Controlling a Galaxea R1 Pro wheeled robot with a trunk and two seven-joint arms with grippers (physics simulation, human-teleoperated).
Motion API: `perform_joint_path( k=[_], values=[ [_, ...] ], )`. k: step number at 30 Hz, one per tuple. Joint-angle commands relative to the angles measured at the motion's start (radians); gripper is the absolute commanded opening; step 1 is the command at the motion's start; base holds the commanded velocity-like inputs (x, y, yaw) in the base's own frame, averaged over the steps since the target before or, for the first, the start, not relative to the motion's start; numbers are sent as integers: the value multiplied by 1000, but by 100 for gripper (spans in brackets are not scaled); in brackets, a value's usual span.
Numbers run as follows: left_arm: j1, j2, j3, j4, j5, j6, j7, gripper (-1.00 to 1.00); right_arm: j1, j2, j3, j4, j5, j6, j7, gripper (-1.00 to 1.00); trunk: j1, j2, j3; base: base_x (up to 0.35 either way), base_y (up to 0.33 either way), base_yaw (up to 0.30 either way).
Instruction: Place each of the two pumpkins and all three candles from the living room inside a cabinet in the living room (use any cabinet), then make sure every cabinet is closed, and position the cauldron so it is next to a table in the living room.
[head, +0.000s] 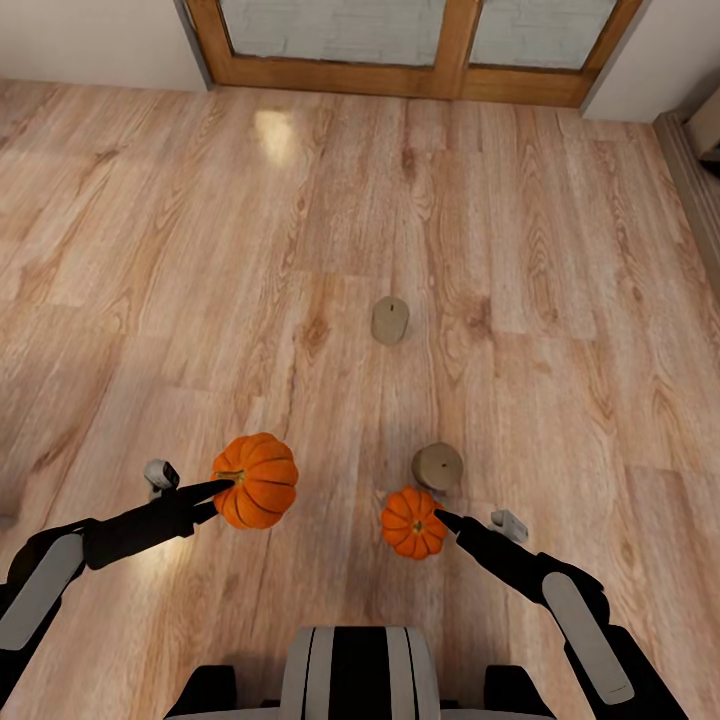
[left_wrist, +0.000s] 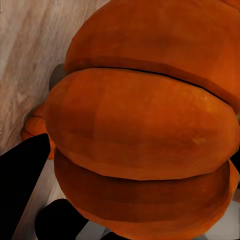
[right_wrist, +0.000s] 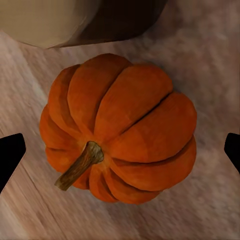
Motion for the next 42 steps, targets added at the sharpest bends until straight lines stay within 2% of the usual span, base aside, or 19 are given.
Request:
perform_joint_path(
  k=[1, 17, 21, 23, 27, 30, 33, 37, 42],
  values=[
    [0, 0, 1, 0, -2, 3, -1, -100, 0, -1, 1, -1, -7, 2, -6, 100, 0, 0, 0, 24, 6, 0],
    [0, -1, 1, 4, -1, 3, -1, -100, 0, -1, 1, -1, -7, 1, -6, 100, 0, 0, 0, 17, 5, 0],
    [0, -1, 1, 4, -1, 3, -1, -100, 0, 0, 1, 0, -7, 0, -6, 100, 2, -1, -16, 0, 0, 0],
    [0, -1, 1, 4, -1, 3, -1, -100, 0, 1, 1, 0, 1, -8, -6, 100, 3, -2, -24, 0, 0, 0],
    [0, -3, -7, 4, 0, 3, -1, -100, 0, 2, 1, 1, 70, -41, -5, 100, 4, -3, -39, 0, 0, 0],
    [0, -3, -11, 4, 0, 3, -1, -100, 0, 2, 2, -1, 91, -45, -4, 100, 4, -3, -39, 0, 0, 0],
    [0, -2, -12, 4, 0, 3, -1, -100, 0, 2, 3, 0, 95, -47, -3, 100, 4, -3, -39, 0, 0, 0],
    [0, -2, -12, 4, 0, 3, -1, -100, 0, 2, 3, 0, 97, -48, -3, 100, 6, -3, -55, 0, 0, 0],
    [0, -2, -12, 5, 0, 3, -1, -100, 0, 2, 3, -1, 97, -48, 3, 100, 6, -3, -55, 0, 0, 0]
  ],
)
